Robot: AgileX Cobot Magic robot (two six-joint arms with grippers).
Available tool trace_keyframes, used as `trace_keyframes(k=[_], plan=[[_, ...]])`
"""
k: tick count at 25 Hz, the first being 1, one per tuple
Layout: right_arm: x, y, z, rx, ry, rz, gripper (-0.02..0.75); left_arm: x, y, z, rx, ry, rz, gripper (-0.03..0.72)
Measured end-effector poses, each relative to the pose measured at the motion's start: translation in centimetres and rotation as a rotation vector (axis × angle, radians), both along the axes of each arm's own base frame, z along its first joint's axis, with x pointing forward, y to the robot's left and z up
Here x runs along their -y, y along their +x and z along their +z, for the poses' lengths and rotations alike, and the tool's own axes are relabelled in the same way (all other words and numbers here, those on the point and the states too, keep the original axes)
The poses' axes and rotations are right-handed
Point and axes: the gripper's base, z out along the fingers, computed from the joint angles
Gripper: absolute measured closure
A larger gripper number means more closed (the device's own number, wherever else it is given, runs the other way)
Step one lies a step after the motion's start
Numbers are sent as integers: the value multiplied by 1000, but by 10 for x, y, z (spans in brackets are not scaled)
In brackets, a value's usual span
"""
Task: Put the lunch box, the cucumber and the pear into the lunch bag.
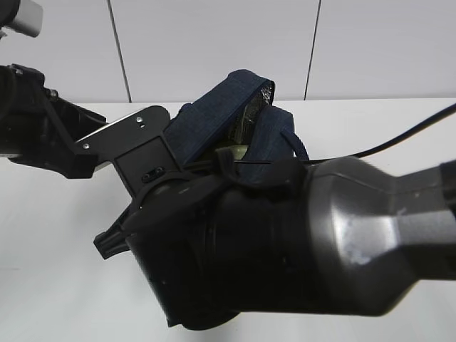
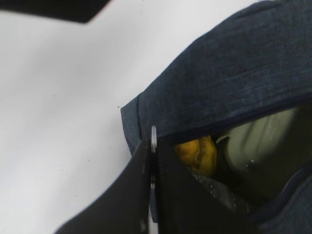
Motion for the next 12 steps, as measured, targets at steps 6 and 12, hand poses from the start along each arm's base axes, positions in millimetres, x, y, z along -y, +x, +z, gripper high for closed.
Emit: trace_keyframes(k=[6,12], plan=[[1,1,2,-3,5,18,738,0,0,0,-3,-3,0,447],[2,1,5,-2,14,16,738,1,0,2,-20,-56,23,447]])
